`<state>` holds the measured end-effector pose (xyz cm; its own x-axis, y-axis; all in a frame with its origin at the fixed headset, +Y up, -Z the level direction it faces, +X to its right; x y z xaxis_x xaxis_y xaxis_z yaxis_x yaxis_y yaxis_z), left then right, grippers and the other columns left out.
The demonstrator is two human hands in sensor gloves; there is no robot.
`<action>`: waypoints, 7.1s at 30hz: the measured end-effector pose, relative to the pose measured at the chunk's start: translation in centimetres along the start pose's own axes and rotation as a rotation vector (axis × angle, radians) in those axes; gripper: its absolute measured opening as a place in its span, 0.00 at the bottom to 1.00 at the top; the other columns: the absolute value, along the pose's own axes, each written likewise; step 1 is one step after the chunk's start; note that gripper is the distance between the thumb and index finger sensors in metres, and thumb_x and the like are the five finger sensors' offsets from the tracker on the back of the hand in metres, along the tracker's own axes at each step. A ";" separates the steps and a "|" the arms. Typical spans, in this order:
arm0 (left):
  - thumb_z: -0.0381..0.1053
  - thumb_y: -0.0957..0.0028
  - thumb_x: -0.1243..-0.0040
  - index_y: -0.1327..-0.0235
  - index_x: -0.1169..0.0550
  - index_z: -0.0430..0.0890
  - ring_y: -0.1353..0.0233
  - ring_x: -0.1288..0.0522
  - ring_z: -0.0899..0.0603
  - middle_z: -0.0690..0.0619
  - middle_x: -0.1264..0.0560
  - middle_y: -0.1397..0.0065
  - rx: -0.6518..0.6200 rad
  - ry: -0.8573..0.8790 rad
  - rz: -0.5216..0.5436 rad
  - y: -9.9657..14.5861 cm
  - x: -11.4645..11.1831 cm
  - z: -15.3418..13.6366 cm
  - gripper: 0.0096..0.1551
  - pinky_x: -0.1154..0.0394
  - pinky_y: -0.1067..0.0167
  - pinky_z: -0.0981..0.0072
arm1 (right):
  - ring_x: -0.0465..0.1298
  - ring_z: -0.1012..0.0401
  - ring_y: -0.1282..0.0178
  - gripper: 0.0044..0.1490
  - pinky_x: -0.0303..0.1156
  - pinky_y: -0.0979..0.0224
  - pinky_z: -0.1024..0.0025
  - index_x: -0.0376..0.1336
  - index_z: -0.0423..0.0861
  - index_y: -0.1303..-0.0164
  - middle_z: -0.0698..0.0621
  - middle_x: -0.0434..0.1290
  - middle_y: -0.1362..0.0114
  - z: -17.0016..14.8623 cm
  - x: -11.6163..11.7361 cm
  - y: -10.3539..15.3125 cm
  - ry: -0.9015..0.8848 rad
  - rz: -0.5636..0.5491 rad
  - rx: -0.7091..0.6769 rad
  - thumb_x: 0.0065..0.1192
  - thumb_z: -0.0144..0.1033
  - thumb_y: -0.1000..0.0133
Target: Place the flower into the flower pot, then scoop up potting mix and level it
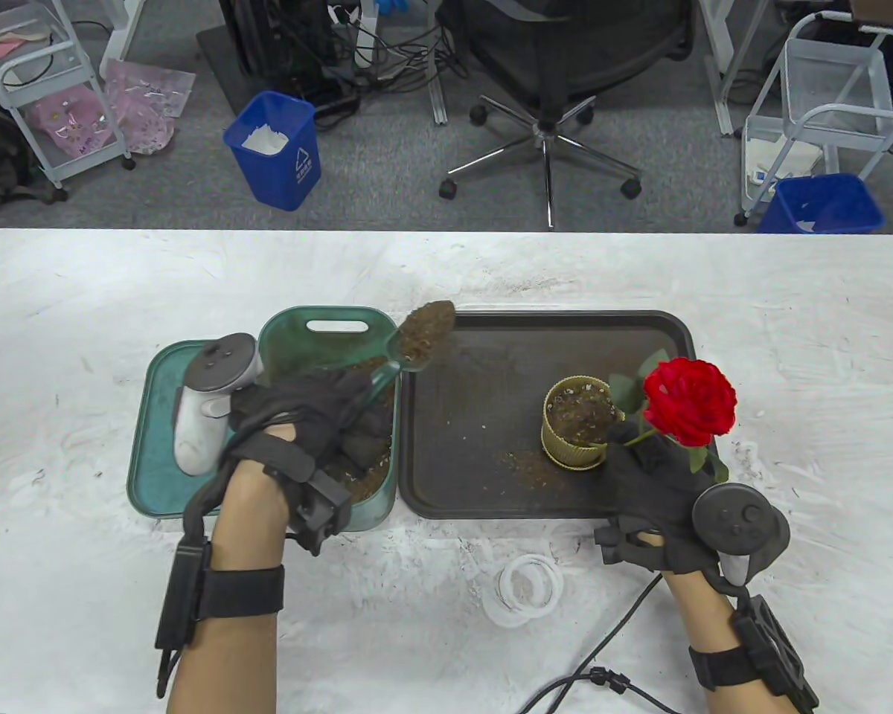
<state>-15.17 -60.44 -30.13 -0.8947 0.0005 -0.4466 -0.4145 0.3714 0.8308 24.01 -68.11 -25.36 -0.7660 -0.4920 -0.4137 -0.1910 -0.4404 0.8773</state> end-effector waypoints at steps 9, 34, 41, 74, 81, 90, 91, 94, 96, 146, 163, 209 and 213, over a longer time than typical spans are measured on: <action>0.57 0.47 0.48 0.40 0.29 0.36 0.71 0.08 0.57 0.53 0.17 0.52 -0.073 0.009 -0.079 -5.4 -8.6 -2.8 0.32 0.10 0.69 0.70 | 0.86 0.48 0.61 0.23 0.85 0.59 0.50 0.75 0.47 0.53 0.43 0.84 0.49 0.0 -0.1 0.0 0.002 0.000 0.000 0.72 0.39 0.57; 0.59 0.50 0.39 0.44 0.22 0.39 0.84 0.13 0.58 0.54 0.14 0.59 -0.051 -0.543 0.165 -8.4 -13.4 -5.3 0.30 0.13 0.79 0.72 | 0.86 0.48 0.61 0.23 0.85 0.59 0.50 0.75 0.47 0.53 0.43 0.84 0.49 0.0 0.0 0.0 -0.001 -0.004 0.004 0.72 0.39 0.57; 0.59 0.52 0.37 0.45 0.20 0.41 0.84 0.14 0.58 0.53 0.13 0.60 -0.090 -0.671 0.248 -7.8 -13.9 -4.2 0.30 0.13 0.80 0.71 | 0.86 0.48 0.61 0.23 0.85 0.59 0.50 0.75 0.47 0.53 0.43 0.84 0.49 0.0 0.0 0.0 -0.004 -0.005 0.007 0.71 0.40 0.57; 0.58 0.54 0.35 0.44 0.19 0.44 0.74 0.10 0.53 0.51 0.14 0.54 -0.238 -0.906 0.504 -5.1 -14.6 -1.5 0.29 0.12 0.71 0.65 | 0.86 0.48 0.61 0.23 0.85 0.59 0.50 0.75 0.47 0.53 0.43 0.84 0.49 -0.1 -0.2 -0.1 -0.005 -0.006 0.010 0.71 0.39 0.57; 0.58 0.55 0.34 0.46 0.18 0.43 0.75 0.10 0.53 0.51 0.14 0.55 -0.191 -0.976 0.458 -0.6 -10.8 4.7 0.29 0.12 0.72 0.65 | 0.86 0.48 0.61 0.23 0.85 0.59 0.50 0.75 0.47 0.53 0.43 0.84 0.49 0.0 -0.1 -0.1 -0.004 -0.003 0.007 0.71 0.39 0.57; 0.57 0.54 0.34 0.47 0.18 0.39 0.80 0.11 0.53 0.50 0.13 0.60 0.135 -1.064 0.619 4.0 1.0 6.5 0.30 0.13 0.76 0.65 | 0.86 0.48 0.61 0.23 0.85 0.59 0.50 0.75 0.47 0.53 0.43 0.84 0.49 0.0 0.1 -0.1 -0.001 0.000 0.006 0.72 0.39 0.57; 0.57 0.54 0.34 0.48 0.18 0.38 0.81 0.11 0.53 0.49 0.13 0.61 0.231 -1.073 0.588 3.6 2.2 5.7 0.30 0.13 0.77 0.65 | 0.86 0.48 0.61 0.23 0.85 0.59 0.50 0.75 0.47 0.53 0.43 0.84 0.49 0.0 0.1 -0.1 -0.001 0.001 0.006 0.72 0.39 0.57; 0.57 0.54 0.34 0.49 0.17 0.36 0.83 0.11 0.54 0.49 0.12 0.63 0.520 -1.153 0.491 2.1 4.9 2.9 0.30 0.12 0.79 0.67 | 0.86 0.48 0.61 0.23 0.85 0.59 0.50 0.75 0.47 0.53 0.43 0.84 0.49 0.0 0.1 0.0 -0.002 0.002 0.005 0.72 0.39 0.57; 0.57 0.55 0.34 0.51 0.17 0.35 0.85 0.12 0.55 0.50 0.12 0.65 0.611 -1.151 0.467 1.2 6.1 1.5 0.30 0.13 0.81 0.68 | 0.86 0.48 0.61 0.23 0.85 0.59 0.50 0.75 0.47 0.53 0.43 0.84 0.49 0.0 0.1 0.0 -0.003 0.003 0.006 0.72 0.39 0.57; 0.56 0.51 0.49 0.46 0.24 0.36 0.79 0.12 0.58 0.52 0.15 0.58 0.655 -0.294 0.316 -6.8 8.6 -8.4 0.30 0.12 0.76 0.70 | 0.86 0.48 0.61 0.23 0.85 0.59 0.50 0.75 0.47 0.53 0.43 0.84 0.49 -0.2 -0.1 -0.1 -0.018 0.002 0.020 0.71 0.39 0.57; 0.56 0.51 0.51 0.43 0.26 0.39 0.75 0.11 0.56 0.53 0.17 0.55 0.517 -0.098 0.284 -3.4 9.2 -7.8 0.30 0.12 0.72 0.69 | 0.86 0.48 0.61 0.23 0.85 0.59 0.50 0.75 0.48 0.53 0.43 0.84 0.49 -0.1 0.0 -0.1 -0.019 0.004 0.016 0.71 0.39 0.57; 0.59 0.46 0.48 0.42 0.27 0.38 0.73 0.09 0.59 0.55 0.17 0.54 -0.020 -0.107 0.145 -7.4 -11.1 -5.4 0.30 0.10 0.70 0.72 | 0.86 0.48 0.61 0.23 0.85 0.59 0.50 0.75 0.47 0.53 0.43 0.84 0.49 -0.3 -0.1 -0.1 -0.006 -0.001 0.016 0.71 0.39 0.57; 0.59 0.46 0.47 0.43 0.25 0.38 0.77 0.10 0.60 0.55 0.16 0.56 -0.023 -0.236 0.211 -8.0 -11.1 -6.1 0.30 0.10 0.73 0.73 | 0.86 0.48 0.61 0.23 0.84 0.59 0.50 0.75 0.47 0.53 0.43 0.84 0.49 -0.3 -0.1 -0.1 -0.007 0.000 0.016 0.71 0.39 0.57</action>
<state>-2.92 -69.02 -29.78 -0.8994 0.2914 -0.3257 -0.2296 0.3192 0.9195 24.30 -68.22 -25.50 -0.7704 -0.4864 -0.4122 -0.2007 -0.4285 0.8810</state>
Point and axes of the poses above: the tracker on the back of each hand, its own z axis roughly to the thumb side, its own y axis roughly from the fingertips to the wrist, x = y × z, the point moved 4 cm from there along -y, roughly from the wrist to the fingertips
